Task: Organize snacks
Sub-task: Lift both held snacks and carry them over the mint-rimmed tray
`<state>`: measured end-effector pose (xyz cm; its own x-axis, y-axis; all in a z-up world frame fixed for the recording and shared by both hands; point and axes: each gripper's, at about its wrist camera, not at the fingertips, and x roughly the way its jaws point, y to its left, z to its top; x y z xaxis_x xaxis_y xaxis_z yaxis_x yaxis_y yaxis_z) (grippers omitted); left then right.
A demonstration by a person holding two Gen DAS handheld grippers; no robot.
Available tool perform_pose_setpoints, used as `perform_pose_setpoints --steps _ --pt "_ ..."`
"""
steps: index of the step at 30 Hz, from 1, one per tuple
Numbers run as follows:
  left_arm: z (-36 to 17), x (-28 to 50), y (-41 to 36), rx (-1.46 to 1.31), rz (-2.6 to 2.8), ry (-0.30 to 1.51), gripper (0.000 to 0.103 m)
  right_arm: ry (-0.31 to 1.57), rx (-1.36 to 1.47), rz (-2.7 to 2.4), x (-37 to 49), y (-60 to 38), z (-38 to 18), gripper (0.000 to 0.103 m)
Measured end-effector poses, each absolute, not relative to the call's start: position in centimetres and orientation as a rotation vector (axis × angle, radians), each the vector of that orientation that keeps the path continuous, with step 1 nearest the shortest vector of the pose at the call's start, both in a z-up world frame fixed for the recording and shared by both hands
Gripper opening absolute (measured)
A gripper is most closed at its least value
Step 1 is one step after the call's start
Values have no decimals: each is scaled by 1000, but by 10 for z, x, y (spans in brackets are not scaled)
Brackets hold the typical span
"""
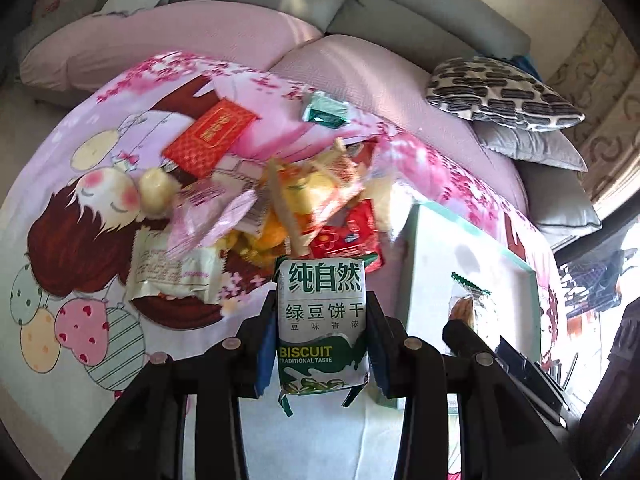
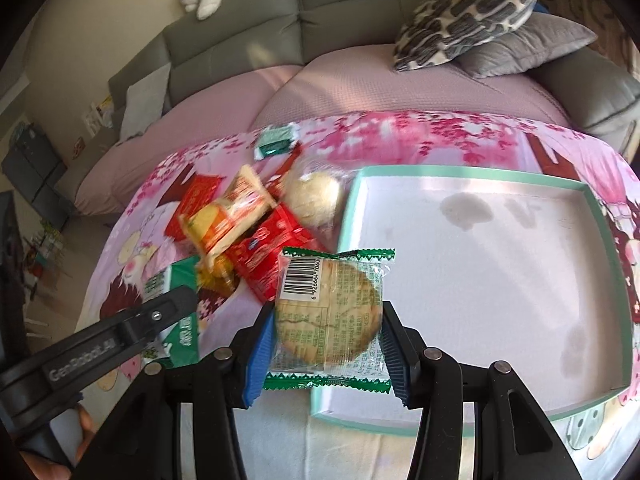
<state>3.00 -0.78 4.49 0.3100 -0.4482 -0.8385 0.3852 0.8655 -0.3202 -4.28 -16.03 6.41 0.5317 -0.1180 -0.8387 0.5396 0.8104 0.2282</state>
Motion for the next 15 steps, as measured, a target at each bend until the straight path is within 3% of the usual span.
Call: perform_pose_setpoints --steps 15 --pt "57 -2 -130 125 -794 1087 41 870 696 -807 -118 -289 60 52"
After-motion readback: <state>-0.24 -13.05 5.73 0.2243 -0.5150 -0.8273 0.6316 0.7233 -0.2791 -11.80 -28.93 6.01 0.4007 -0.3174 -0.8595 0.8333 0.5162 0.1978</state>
